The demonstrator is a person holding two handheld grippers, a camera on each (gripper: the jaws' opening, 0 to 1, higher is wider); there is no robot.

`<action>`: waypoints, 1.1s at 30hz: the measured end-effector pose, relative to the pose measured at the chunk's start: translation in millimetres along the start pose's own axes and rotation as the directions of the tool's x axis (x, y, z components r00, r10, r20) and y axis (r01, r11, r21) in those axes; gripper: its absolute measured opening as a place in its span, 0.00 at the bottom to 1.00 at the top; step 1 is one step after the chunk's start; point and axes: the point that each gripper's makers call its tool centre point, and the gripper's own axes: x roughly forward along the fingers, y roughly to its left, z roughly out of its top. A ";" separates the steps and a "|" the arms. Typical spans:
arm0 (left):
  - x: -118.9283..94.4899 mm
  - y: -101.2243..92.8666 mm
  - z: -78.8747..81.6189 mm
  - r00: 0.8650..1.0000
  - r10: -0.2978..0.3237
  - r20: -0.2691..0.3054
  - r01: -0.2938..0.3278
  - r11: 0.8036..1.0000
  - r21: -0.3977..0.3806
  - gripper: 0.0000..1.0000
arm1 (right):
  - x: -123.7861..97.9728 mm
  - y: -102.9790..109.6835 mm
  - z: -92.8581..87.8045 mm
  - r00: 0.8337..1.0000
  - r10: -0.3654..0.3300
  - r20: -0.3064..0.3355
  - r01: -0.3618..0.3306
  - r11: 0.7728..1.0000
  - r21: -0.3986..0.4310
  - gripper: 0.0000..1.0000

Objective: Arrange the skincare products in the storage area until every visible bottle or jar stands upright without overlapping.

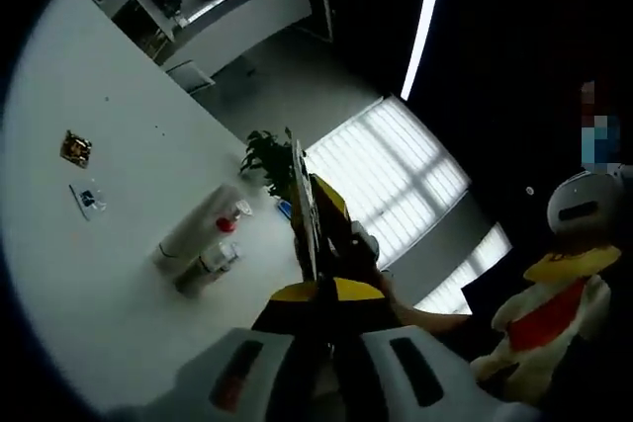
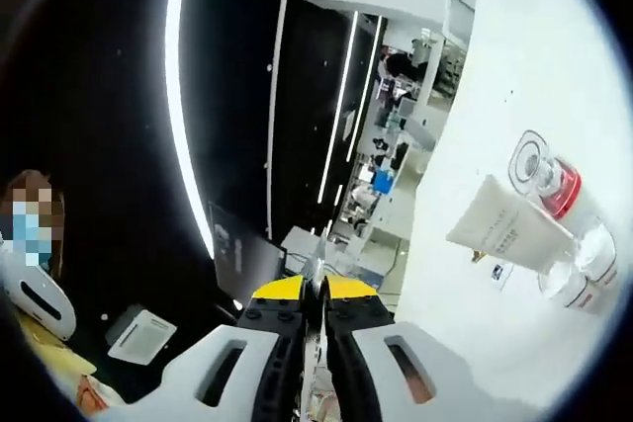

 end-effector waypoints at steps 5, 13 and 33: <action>0.0 10.8 -3.7 0.999 0.044 0.015 -0.044 0.999 -0.001 0.00 | 0.6 -8.1 -5.9 0.995 -0.067 -0.072 0.060 0.994 -0.092 0.01; -1.9 16.8 -9.7 0.998 0.059 0.007 -0.059 0.998 -0.009 0.28 | -0.4 -9.0 -4.3 0.997 -0.065 -0.042 0.063 0.997 -0.042 0.01; -15.9 50.6 -28.2 0.974 0.226 0.009 -0.224 0.969 -0.103 0.00 | 1.9 -41.4 -36.6 0.946 -0.265 -0.187 0.165 0.889 -0.427 0.01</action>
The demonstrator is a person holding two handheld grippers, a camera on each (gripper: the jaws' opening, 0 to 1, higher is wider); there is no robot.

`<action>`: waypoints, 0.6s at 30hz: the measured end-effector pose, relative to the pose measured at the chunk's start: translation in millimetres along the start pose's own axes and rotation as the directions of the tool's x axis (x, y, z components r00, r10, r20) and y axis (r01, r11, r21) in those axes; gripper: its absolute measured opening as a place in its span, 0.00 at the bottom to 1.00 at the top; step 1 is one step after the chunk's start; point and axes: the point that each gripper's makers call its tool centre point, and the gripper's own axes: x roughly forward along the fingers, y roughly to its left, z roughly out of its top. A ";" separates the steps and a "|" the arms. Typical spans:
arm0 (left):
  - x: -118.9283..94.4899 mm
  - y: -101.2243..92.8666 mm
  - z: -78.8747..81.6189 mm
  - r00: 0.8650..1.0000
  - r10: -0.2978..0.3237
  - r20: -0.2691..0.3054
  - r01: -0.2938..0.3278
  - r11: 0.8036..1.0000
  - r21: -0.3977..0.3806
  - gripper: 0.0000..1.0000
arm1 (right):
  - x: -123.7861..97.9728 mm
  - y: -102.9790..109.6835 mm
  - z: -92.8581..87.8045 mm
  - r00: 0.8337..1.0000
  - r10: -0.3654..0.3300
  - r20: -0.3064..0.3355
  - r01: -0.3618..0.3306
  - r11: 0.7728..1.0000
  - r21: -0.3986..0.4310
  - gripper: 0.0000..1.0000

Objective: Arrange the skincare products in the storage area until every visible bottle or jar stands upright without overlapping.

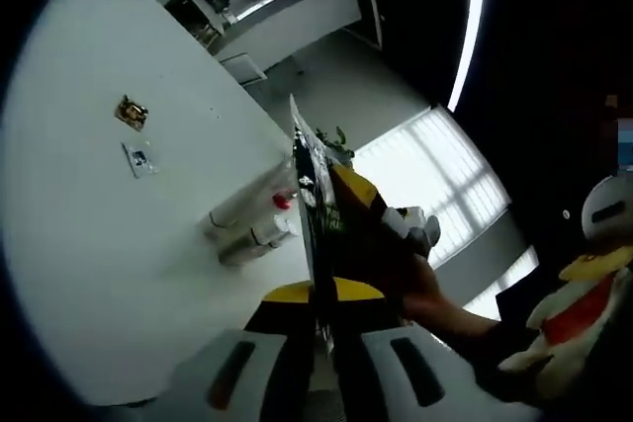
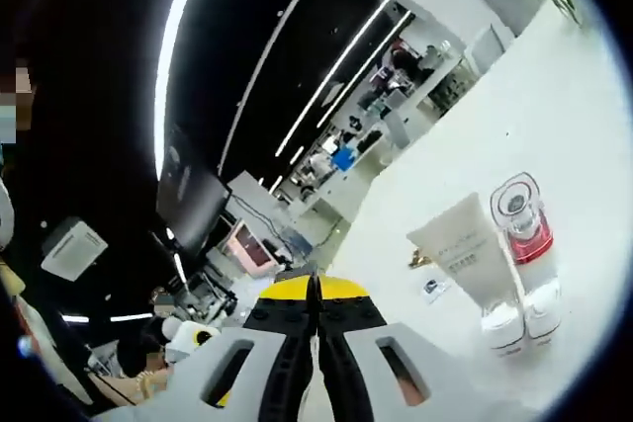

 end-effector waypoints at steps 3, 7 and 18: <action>-1.1 8.1 -2.5 0.999 0.039 -0.010 -0.039 0.999 -0.001 0.00 | 3.8 -6.3 -7.0 0.998 -0.032 -0.046 0.028 0.995 -0.093 0.01; -2.9 19.3 -4.2 0.998 0.068 -0.013 -0.069 0.998 -0.016 0.00 | 7.3 -9.8 -16.2 0.994 -0.063 -0.093 0.041 0.976 -0.213 0.01; -10.3 40.2 -7.2 0.993 0.116 0.030 -0.115 0.993 -0.028 0.00 | 10.1 -13.6 -29.8 0.986 -0.077 -0.146 0.016 0.925 -0.380 0.10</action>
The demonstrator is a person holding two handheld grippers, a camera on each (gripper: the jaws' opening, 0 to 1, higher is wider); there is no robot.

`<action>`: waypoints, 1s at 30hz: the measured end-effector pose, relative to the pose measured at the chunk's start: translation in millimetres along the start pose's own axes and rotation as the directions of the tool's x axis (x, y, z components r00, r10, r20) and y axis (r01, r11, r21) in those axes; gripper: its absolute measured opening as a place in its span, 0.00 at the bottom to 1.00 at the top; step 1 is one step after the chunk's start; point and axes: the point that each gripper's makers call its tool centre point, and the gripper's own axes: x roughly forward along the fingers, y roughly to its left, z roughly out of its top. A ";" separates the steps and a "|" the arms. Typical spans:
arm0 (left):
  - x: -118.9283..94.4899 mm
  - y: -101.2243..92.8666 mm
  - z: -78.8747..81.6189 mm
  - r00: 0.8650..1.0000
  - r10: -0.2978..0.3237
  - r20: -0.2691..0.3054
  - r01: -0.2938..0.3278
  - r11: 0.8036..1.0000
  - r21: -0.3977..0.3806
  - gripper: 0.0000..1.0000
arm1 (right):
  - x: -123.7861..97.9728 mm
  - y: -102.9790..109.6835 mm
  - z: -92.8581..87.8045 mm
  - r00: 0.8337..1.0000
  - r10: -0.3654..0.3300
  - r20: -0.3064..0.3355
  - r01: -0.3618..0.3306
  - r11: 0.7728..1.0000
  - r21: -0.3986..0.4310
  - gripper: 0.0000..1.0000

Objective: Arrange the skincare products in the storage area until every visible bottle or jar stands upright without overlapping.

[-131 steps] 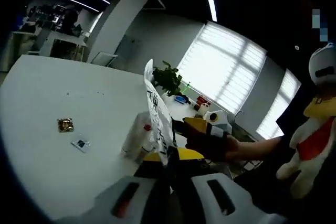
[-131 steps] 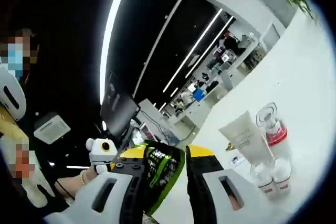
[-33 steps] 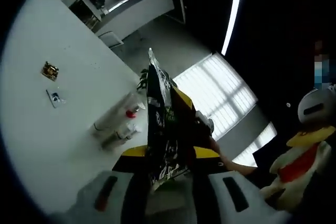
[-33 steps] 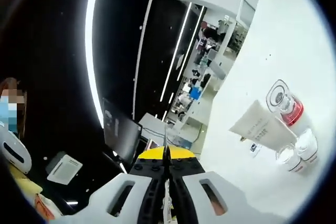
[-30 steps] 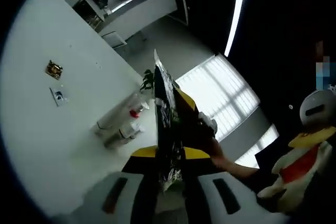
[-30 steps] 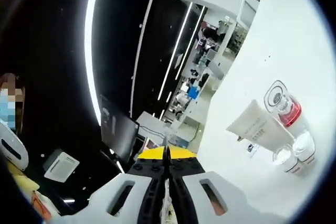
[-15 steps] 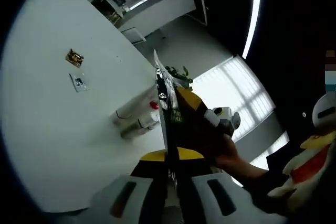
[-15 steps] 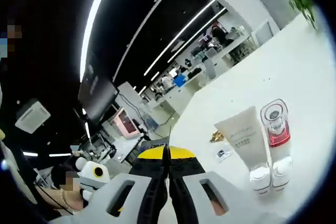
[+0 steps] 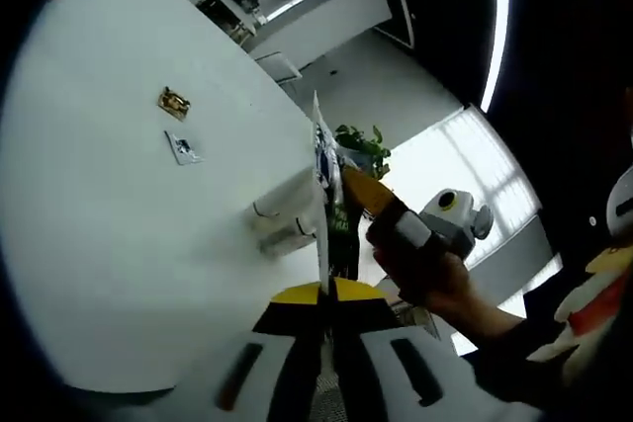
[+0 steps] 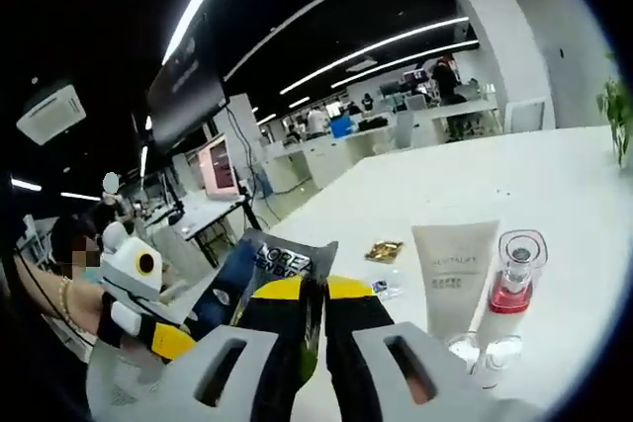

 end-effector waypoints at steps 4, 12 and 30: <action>2.0 1.7 3.0 0.999 -0.020 0.029 0.021 0.999 -0.035 0.00 | -2.5 -2.4 -2.5 1.000 0.016 -0.003 -0.016 1.000 -0.013 0.19; 8.9 4.5 8.2 0.999 -0.039 0.036 0.041 0.997 -0.060 0.00 | -15.0 3.2 -10.4 0.998 0.060 -0.011 -0.061 0.998 -0.016 0.38; 26.6 17.3 -2.6 1.000 -0.016 -0.026 0.014 0.998 -0.065 0.00 | -37.1 19.8 -26.3 0.994 0.098 -0.043 -0.100 0.994 -0.047 0.71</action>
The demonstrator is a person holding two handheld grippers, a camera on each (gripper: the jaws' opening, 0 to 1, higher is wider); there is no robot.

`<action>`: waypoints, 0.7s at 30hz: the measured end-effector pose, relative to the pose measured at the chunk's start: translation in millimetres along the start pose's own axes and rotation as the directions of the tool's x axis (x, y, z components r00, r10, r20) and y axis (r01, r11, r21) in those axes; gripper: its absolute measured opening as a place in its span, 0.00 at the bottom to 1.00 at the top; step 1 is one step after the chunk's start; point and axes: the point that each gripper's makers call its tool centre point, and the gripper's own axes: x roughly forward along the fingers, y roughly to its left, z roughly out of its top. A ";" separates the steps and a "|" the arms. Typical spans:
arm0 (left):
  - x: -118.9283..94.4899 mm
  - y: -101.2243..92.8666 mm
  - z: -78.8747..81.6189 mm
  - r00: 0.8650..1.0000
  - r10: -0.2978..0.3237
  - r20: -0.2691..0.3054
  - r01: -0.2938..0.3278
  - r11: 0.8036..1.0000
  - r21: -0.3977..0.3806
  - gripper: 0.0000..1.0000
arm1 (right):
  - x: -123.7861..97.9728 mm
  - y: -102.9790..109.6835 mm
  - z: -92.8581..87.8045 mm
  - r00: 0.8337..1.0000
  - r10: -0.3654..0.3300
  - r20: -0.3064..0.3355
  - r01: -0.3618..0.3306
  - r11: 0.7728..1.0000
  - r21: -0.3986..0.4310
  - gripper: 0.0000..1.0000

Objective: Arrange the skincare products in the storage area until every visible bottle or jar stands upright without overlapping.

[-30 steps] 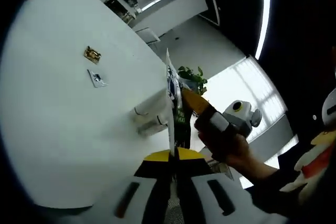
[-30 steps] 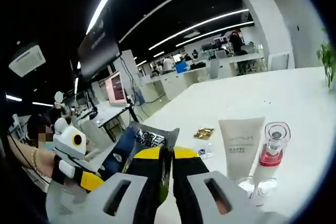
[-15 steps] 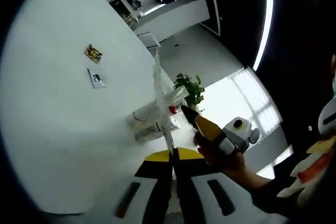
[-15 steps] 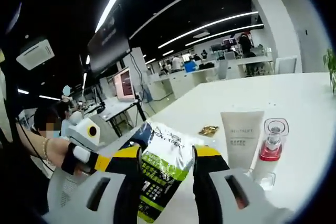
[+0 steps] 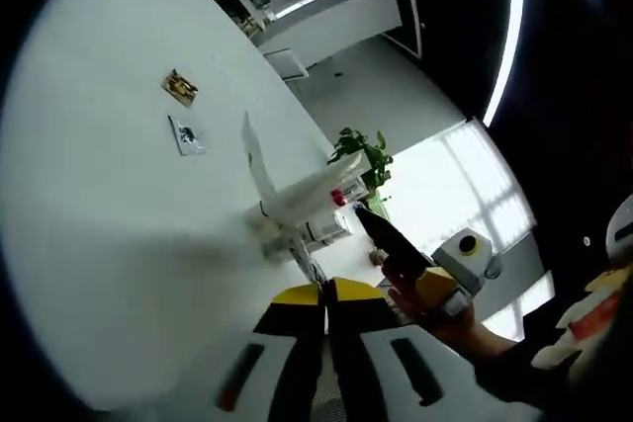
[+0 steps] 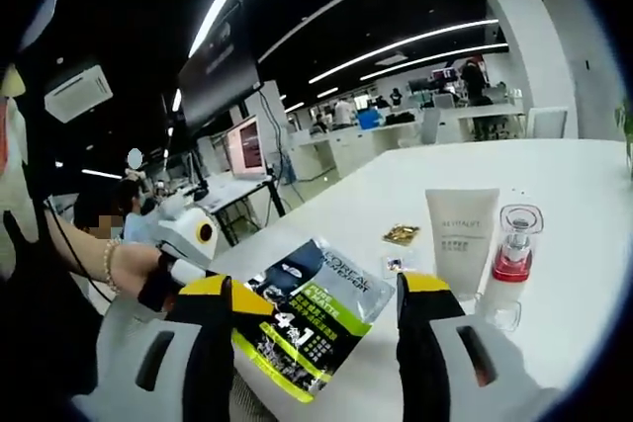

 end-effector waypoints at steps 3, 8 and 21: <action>4.3 3.5 -1.3 1.000 0.002 -0.018 -0.002 1.000 0.006 0.00 | -5.1 -0.3 -0.7 1.000 -0.008 0.004 0.008 1.000 -0.001 0.76; 10.5 6.4 -1.3 0.999 0.005 -0.036 -0.005 1.000 0.018 0.00 | -14.0 -4.4 -3.8 0.999 -0.039 0.001 0.039 0.999 0.003 0.81; 24.9 16.3 -6.2 0.996 0.024 -0.085 -0.020 0.999 0.044 0.00 | -34.1 -26.1 -8.8 0.992 -0.126 0.004 0.126 0.992 0.018 0.94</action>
